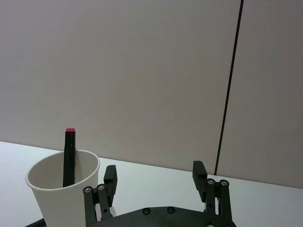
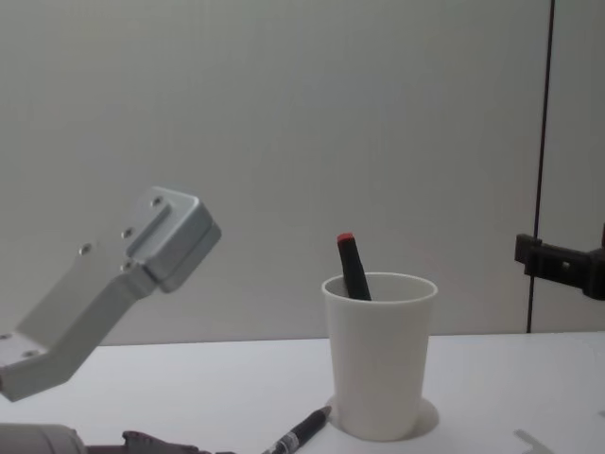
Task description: Place the pen into the pen holder.
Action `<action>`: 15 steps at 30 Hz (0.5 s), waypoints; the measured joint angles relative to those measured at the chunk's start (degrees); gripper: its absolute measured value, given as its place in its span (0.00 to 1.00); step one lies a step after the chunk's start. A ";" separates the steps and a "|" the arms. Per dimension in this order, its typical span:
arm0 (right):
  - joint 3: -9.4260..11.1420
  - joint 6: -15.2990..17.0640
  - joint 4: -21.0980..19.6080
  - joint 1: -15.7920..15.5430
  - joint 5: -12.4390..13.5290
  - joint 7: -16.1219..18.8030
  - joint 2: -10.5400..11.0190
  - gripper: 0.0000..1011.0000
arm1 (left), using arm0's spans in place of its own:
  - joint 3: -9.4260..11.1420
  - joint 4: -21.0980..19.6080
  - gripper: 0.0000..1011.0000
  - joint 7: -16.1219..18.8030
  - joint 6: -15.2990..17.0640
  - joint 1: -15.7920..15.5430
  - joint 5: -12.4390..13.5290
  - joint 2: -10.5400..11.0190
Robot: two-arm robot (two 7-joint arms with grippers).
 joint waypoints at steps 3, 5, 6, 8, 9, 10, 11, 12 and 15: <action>0.00 0.00 0.00 0.00 0.00 0.00 0.00 0.99 | -0.08 0.01 0.19 -0.01 -0.27 0.00 0.11 0.07; 0.00 0.00 0.00 0.00 0.00 0.00 0.00 0.99 | -0.23 0.03 0.19 0.02 -0.62 0.00 0.37 0.17; 0.00 0.00 0.00 0.00 0.00 0.00 0.00 0.99 | -0.34 0.04 0.19 0.20 -1.03 -0.01 0.61 0.24; 0.00 0.00 0.00 0.00 0.00 0.00 0.00 0.99 | -0.54 -0.03 0.19 0.53 -1.80 -0.03 0.92 0.37; 0.00 0.00 0.00 0.00 0.00 0.00 0.00 0.99 | -0.59 -0.07 0.19 0.73 -2.19 -0.04 1.06 0.41; 0.00 0.00 0.00 0.00 0.00 0.00 0.00 0.99 | -0.68 -0.12 0.19 0.88 -2.47 -0.04 1.18 0.47; 0.00 0.00 0.00 0.00 0.00 0.00 0.00 0.99 | -0.74 -0.15 0.19 1.07 -2.76 -0.04 1.29 0.50; 0.00 0.00 0.00 0.00 0.00 0.00 0.00 0.99 | -0.88 -0.28 0.19 1.48 -3.35 -0.04 1.53 0.59; 0.00 0.00 0.00 0.00 0.00 0.00 0.00 0.99 | -1.26 -0.55 0.19 2.41 -4.68 0.01 2.01 0.84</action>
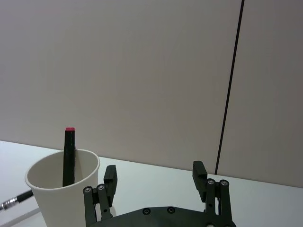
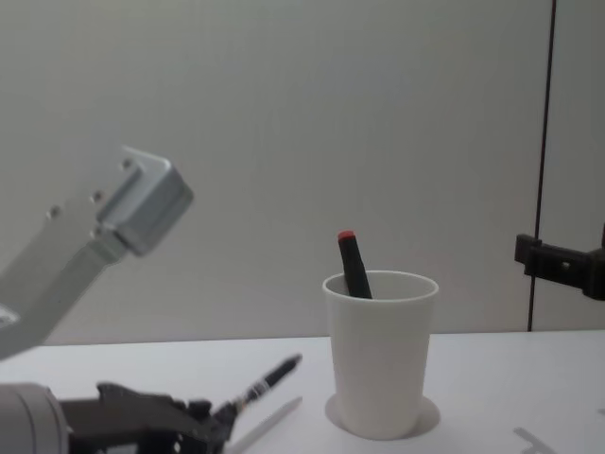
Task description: Place the pen into the pen holder.
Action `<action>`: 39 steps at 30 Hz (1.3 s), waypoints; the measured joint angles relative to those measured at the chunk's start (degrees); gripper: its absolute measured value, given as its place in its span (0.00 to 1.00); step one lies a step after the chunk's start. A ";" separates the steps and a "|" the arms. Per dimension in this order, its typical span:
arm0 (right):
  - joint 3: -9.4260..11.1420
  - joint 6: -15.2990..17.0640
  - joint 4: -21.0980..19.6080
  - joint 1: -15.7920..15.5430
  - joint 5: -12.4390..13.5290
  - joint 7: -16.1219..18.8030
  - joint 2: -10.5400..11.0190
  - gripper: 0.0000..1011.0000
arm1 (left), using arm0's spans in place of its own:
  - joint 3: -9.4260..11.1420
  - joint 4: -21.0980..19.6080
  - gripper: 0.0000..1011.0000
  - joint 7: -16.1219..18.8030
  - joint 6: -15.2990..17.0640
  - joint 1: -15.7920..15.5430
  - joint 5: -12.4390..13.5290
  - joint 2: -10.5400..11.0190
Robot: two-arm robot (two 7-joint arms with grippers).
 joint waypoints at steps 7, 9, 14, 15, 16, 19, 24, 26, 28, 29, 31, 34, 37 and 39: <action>0.00 0.00 0.00 0.00 0.00 0.00 0.00 0.99 | -1.10 -0.68 0.19 3.26 -3.59 0.38 0.55 0.59; 0.00 0.00 0.00 0.00 0.00 0.00 0.00 0.99 | -1.40 -0.79 0.19 3.93 -4.44 0.48 0.56 0.70; 0.00 0.00 0.00 0.00 0.00 0.00 0.00 0.99 | -2.28 -0.98 0.19 6.34 -8.00 0.70 0.59 0.91; 0.00 0.00 0.00 0.00 0.00 0.00 0.00 0.99 | -2.52 -0.98 0.19 6.93 -9.05 0.71 0.64 0.93; 0.00 0.00 0.00 0.00 0.00 0.00 0.00 0.99 | -2.64 -0.99 0.19 7.31 -9.70 0.71 0.68 0.93; 0.00 0.00 0.00 0.00 0.00 0.00 0.00 0.99 | -3.12 -0.98 0.19 8.39 -12.09 0.70 0.88 0.91; 0.00 0.00 0.00 0.00 0.00 0.00 0.00 0.99 | -3.69 -0.70 0.19 9.55 -15.70 0.43 1.35 0.65; 0.00 0.00 0.00 0.00 0.00 0.00 0.00 0.99 | -3.95 -0.47 0.19 9.96 -17.47 0.20 1.64 0.42; 0.00 0.00 0.00 0.00 0.00 0.00 0.00 0.99 | -4.11 -0.31 0.19 10.19 -18.61 0.03 1.85 0.26; 0.00 0.00 0.00 0.00 0.00 0.00 0.00 0.99 | -4.25 -0.13 0.19 10.42 -20.04 -0.16 2.12 0.09; 0.00 0.00 0.00 0.00 0.00 0.00 0.00 0.99 | -4.41 0.11 0.19 10.58 -21.20 -0.40 2.36 -0.13; 0.00 0.00 0.00 0.00 0.00 0.00 0.00 0.99 | -4.69 0.60 0.19 10.89 -23.80 -0.93 2.87 -0.58; 0.00 0.00 0.00 0.00 0.00 0.00 0.00 0.99 | -4.94 1.10 0.19 11.09 -26.46 -1.56 3.41 -1.05; 0.00 0.00 0.00 0.00 0.00 0.00 0.00 0.99 | -5.14 1.54 0.19 11.20 -28.49 -2.01 3.84 -1.48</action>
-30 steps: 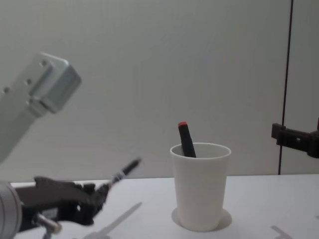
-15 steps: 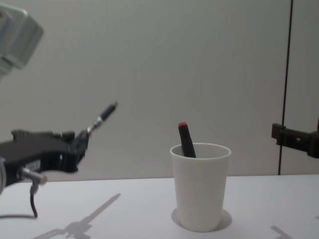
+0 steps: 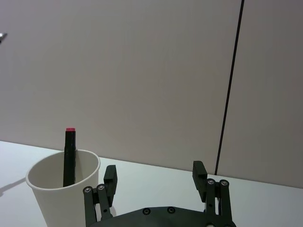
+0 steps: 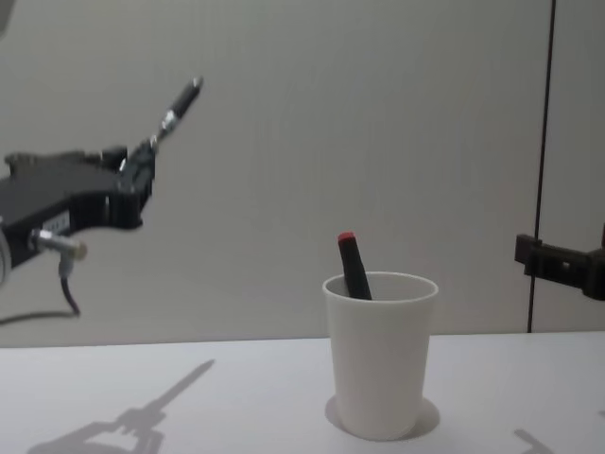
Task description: Place the pen into the pen holder.
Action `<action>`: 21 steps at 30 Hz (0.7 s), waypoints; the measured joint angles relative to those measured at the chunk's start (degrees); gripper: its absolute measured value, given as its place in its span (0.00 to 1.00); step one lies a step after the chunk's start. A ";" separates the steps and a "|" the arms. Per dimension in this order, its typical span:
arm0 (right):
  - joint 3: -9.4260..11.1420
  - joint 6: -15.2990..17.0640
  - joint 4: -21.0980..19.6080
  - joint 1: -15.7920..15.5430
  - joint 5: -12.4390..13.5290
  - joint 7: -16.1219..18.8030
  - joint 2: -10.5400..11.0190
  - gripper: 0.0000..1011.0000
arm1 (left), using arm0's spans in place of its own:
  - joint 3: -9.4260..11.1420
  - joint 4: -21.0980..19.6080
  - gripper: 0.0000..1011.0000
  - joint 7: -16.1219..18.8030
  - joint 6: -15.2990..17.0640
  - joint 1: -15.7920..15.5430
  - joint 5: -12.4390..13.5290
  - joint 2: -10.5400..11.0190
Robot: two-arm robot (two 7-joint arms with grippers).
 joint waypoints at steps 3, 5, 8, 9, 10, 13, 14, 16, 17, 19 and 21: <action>0.00 0.00 0.00 0.00 0.00 0.00 0.00 0.99 | -0.15 0.42 0.19 0.10 -1.81 -0.37 0.46 -0.35; 0.00 0.00 0.00 0.00 0.00 0.00 -0.01 0.99 | -0.25 0.89 0.19 0.13 -3.47 -0.69 0.97 -0.70; 0.07 0.06 0.00 0.12 0.25 0.30 -0.04 0.99 | -0.33 1.43 0.19 -0.03 -5.45 -0.98 1.77 -1.11; 0.07 0.06 0.00 0.12 0.25 0.30 -0.04 0.99 | -0.33 1.43 0.19 -0.03 -5.45 -0.98 1.77 -1.11; 0.12 0.13 0.00 0.23 0.65 0.68 -0.07 0.99 | -0.34 1.53 0.19 -0.39 -5.83 -1.04 2.05 -1.21; 0.24 0.38 -0.03 0.53 1.78 1.59 -0.15 0.99 | -0.33 1.59 0.19 -1.49 -5.99 -1.06 2.44 -1.31; 0.29 0.47 -0.05 0.63 2.11 1.84 -0.18 0.99 | -0.32 1.59 0.19 -1.95 -5.97 -1.06 2.57 -1.31; 0.43 0.80 -0.18 0.96 3.41 2.76 -0.27 0.99 | -0.28 1.54 0.19 -2.73 -5.77 -1.05 2.76 -1.31; 0.43 0.80 -0.18 0.96 3.41 2.76 -0.27 0.99 | -0.25 1.48 0.19 -3.17 -5.63 -1.03 2.86 -1.30; 0.64 1.34 -0.47 1.45 5.21 4.03 -0.41 0.99 | -0.14 1.22 0.19 -4.69 -4.98 -0.90 3.16 -1.21; 0.73 1.70 -0.65 1.71 6.33 4.82 -0.49 0.99 | 0.00 0.83 0.19 -6.24 -4.17 -0.75 3.53 -1.04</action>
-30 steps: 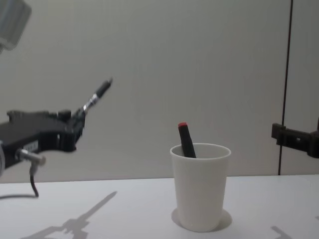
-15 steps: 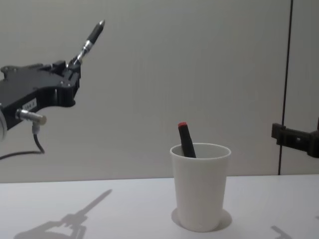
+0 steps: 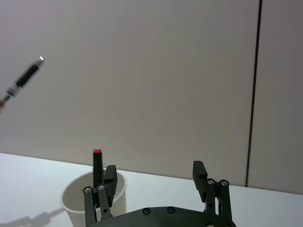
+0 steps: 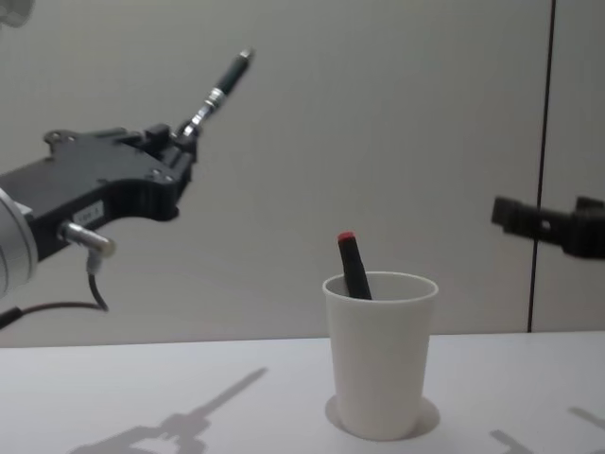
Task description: Place the pen into the pen holder.
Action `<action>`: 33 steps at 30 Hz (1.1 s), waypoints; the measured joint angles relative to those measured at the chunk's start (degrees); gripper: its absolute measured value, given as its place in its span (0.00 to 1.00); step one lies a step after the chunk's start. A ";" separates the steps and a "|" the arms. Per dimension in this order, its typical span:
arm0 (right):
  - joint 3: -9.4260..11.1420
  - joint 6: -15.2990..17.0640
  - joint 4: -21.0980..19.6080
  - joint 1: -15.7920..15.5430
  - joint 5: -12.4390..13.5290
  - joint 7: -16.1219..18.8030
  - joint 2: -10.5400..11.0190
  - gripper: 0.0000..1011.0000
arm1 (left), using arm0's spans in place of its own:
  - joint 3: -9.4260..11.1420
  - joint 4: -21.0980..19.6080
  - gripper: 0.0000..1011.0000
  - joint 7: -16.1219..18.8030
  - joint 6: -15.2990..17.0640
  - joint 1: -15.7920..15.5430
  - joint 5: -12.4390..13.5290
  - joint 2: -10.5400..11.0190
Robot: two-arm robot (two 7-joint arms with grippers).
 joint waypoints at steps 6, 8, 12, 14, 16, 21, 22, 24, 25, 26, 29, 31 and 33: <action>0.38 1.65 -0.83 1.35 4.60 2.86 -0.48 0.99 | 0.44 -1.13 0.19 -2.85 1.56 0.53 0.85 0.25; 0.53 2.46 -1.15 1.97 6.59 4.01 -0.72 0.99 | 0.52 -1.36 0.19 -3.36 1.86 0.64 1.02 0.28; 0.72 3.74 -1.66 3.08 9.72 5.71 -1.16 0.99 | 0.68 -1.90 0.19 -4.48 2.50 0.91 1.36 0.34; 0.79 4.35 -1.83 3.53 11.21 6.46 -1.30 0.99 | 0.69 -2.00 0.19 -4.69 2.61 0.96 1.43 0.35; 0.93 4.93 -1.98 3.96 12.90 7.35 -1.45 0.99 | 0.69 -2.14 0.19 -4.74 2.62 1.05 1.53 0.35; 1.00 5.38 -1.96 4.21 15.30 8.61 -1.56 0.99 | 0.53 -2.56 0.19 -4.18 2.33 1.26 1.96 0.26; 0.98 5.38 -1.79 4.11 15.57 8.71 -1.58 0.99 | 0.49 -2.60 0.19 -4.13 2.25 1.27 2.00 0.26; 0.85 5.36 -1.47 3.87 15.69 8.71 -1.61 0.99 | 0.36 -2.80 0.19 -3.95 1.88 1.29 2.16 0.25; 0.71 5.28 -1.20 3.65 15.75 8.70 -1.65 0.99 | 0.31 -2.87 0.19 -3.92 1.77 1.29 2.20 0.26; 0.64 5.21 -1.04 3.53 15.78 8.66 -1.67 0.99 | 0.26 -2.92 0.19 -3.88 1.68 1.29 2.23 0.26; 0.35 5.00 -0.37 3.06 15.94 8.51 -1.81 0.99 | 0.08 -3.19 0.19 -3.77 1.33 1.29 2.40 0.27; 0.07 4.74 0.22 2.76 16.30 8.40 -2.02 0.99 | -0.05 -3.42 0.19 -3.73 1.16 1.33 2.48 0.31; -0.23 4.59 0.78 2.53 16.65 8.38 -2.32 0.99 | -0.18 -3.62 0.19 -3.72 1.00 1.41 2.55 0.36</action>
